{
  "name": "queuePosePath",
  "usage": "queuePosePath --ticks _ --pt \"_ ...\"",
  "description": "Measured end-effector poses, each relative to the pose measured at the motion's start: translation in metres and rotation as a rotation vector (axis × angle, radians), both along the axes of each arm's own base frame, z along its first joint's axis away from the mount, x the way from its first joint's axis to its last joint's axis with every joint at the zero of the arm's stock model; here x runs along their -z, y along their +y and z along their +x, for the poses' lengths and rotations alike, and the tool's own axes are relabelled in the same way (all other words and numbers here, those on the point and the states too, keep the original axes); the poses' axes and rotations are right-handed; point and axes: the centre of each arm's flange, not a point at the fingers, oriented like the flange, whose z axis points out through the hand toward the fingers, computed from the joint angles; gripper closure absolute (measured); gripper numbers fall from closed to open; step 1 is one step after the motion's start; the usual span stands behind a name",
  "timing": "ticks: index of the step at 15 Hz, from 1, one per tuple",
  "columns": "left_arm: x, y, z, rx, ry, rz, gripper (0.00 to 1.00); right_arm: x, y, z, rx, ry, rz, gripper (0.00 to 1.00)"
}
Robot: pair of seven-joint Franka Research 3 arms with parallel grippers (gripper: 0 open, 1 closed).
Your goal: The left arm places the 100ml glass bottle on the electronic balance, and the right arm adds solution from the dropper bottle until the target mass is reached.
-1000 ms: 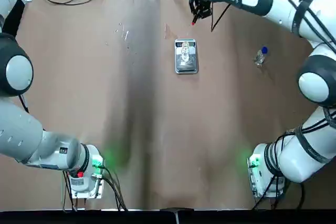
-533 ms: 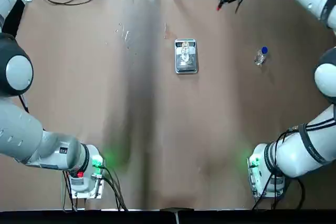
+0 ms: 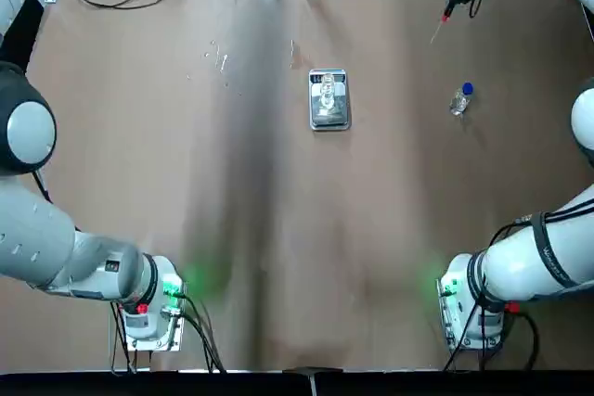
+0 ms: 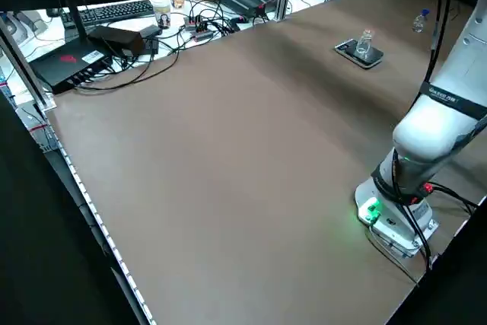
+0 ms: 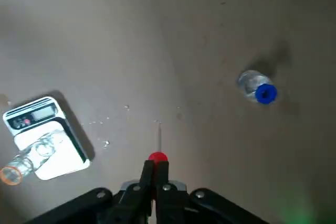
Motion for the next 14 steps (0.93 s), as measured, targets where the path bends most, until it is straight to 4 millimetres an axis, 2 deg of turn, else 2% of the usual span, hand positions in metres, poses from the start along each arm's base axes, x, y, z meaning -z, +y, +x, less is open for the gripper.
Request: queuePosePath --ticks 1,2,7,12,14 --pt "0.0 0.0 0.0 -0.001 0.0 0.0 0.0 0.001 -0.01 0.001 -0.001 0.001 -0.003 0.96" --pt "0.0 0.0 0.0 -0.002 0.0 0.0 0.0 0.004 -0.036 0.003 -0.014 0.003 -0.019 0.96" --pt "0.0 0.001 0.0 -0.004 0.0 0.0 0.0 0.033 -0.101 -0.004 -0.089 0.054 -0.019 0.96" --pt "0.0 0.0 0.0 -0.005 0.0 0.0 0.0 0.051 -0.134 -0.01 -0.139 0.072 -0.049 0.96" --pt "0.0 0.0 0.0 -0.004 0.0 0.0 0.0 0.07 -0.141 -0.013 -0.141 0.055 -0.05 0.96"
